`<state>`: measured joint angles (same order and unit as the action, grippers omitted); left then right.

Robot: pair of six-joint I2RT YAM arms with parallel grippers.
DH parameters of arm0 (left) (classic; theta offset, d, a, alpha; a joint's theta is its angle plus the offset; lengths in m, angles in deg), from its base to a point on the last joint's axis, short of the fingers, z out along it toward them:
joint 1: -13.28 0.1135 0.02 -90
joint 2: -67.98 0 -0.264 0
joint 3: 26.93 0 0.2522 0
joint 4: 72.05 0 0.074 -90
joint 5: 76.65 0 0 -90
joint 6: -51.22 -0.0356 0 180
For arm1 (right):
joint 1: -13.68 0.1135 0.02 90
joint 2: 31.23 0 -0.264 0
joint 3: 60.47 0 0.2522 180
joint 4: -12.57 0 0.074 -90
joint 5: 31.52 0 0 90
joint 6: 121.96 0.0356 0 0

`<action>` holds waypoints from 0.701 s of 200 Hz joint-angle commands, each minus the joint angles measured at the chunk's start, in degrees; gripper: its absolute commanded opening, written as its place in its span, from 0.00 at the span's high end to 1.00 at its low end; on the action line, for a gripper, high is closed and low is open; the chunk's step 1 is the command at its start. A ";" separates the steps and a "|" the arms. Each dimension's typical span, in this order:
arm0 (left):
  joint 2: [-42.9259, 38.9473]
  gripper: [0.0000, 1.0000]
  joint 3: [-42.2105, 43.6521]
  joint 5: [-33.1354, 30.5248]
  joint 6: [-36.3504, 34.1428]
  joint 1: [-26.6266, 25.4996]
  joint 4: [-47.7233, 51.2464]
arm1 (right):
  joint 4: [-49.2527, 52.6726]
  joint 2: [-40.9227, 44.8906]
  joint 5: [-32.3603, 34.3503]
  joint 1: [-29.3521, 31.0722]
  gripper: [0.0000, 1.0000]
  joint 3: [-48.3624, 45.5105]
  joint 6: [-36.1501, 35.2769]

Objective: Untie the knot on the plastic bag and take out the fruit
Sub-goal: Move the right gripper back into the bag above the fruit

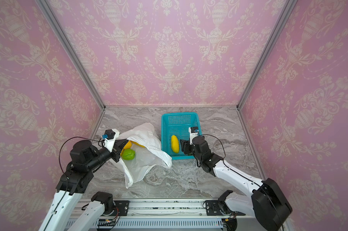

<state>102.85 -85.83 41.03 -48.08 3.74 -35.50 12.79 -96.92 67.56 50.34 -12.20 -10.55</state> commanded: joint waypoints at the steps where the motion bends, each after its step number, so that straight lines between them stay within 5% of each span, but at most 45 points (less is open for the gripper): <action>1: -0.19 1.00 0.23 -1.79 0.47 0.53 -0.70 | -4.03 -0.08 3.99 5.64 0.47 0.29 -3.84; 37: -0.12 1.00 0.32 -2.92 0.42 0.67 -0.45 | -6.36 -0.85 6.53 12.27 0.48 2.39 -4.48; 74: -0.11 1.00 0.14 -2.59 0.62 0.83 -0.55 | -2.90 15.92 11.02 14.75 0.43 -1.09 -8.45; 106: -0.06 1.00 0.17 -2.43 0.66 0.95 -0.56 | 0.09 30.03 10.00 20.00 0.50 -3.29 -13.52; 140: -0.09 1.00 0.21 -2.43 0.60 1.04 -0.65 | -5.88 22.71 5.04 28.10 0.52 -1.64 -16.96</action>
<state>102.85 -85.83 39.70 -48.08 4.18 -35.50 8.33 -66.38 75.25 73.77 -13.87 -22.95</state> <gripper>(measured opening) 0.046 0.479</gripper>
